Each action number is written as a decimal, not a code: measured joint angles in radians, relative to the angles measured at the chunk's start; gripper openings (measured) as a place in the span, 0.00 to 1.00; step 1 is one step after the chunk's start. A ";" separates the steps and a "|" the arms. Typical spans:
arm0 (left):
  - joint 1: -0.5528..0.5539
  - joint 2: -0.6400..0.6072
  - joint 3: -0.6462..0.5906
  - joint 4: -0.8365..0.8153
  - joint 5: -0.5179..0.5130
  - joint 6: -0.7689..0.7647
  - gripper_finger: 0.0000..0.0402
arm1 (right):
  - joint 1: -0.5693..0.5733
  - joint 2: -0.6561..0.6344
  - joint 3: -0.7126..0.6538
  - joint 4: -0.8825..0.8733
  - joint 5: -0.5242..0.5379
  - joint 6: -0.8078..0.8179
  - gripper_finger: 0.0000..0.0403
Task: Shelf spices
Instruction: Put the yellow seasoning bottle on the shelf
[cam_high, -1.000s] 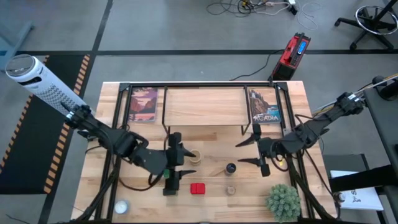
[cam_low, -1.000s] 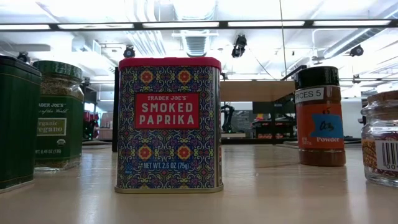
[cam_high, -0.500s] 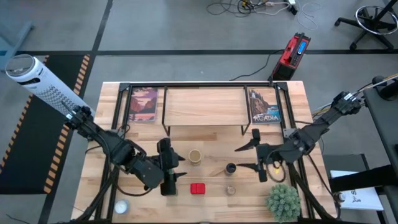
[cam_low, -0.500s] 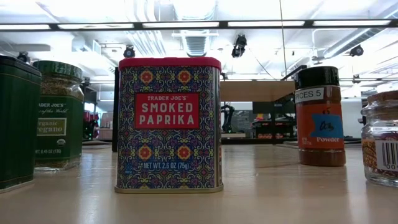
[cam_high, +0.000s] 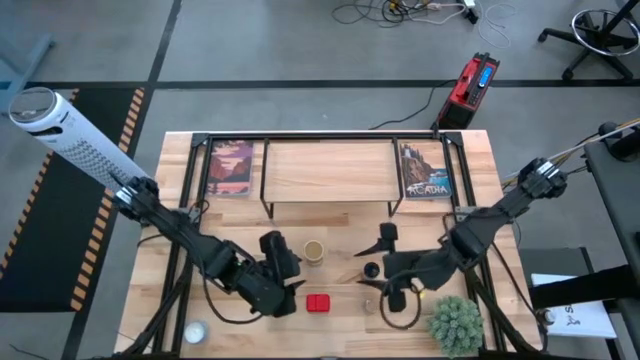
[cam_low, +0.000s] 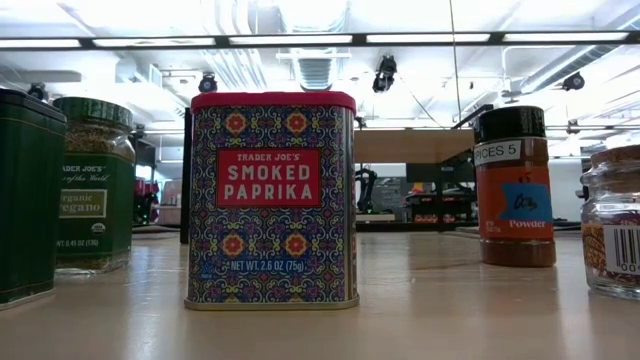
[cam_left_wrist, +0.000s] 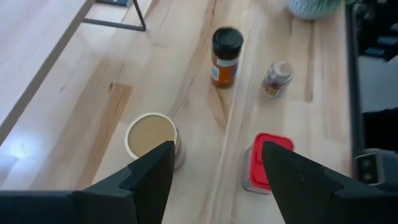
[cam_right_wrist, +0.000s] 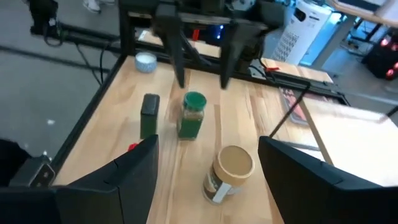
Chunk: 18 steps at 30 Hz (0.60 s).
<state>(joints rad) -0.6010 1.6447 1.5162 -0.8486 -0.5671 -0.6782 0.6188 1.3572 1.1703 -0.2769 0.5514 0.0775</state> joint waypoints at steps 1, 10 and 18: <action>0.003 0.008 0.000 0.000 0.000 0.012 0.58 | 0.003 0.013 0.009 -0.006 -0.001 -0.016 0.62; 0.052 0.065 0.000 -0.023 0.002 0.094 0.58 | 0.003 0.060 0.019 -0.010 -0.002 -0.052 0.60; 0.158 0.097 0.000 -0.004 0.118 0.161 0.67 | 0.003 0.033 -0.026 -0.025 -0.008 -0.042 0.65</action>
<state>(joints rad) -0.4433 1.7413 1.5158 -0.8527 -0.4494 -0.5172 0.6216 1.3903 1.1442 -0.3015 0.5431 0.0355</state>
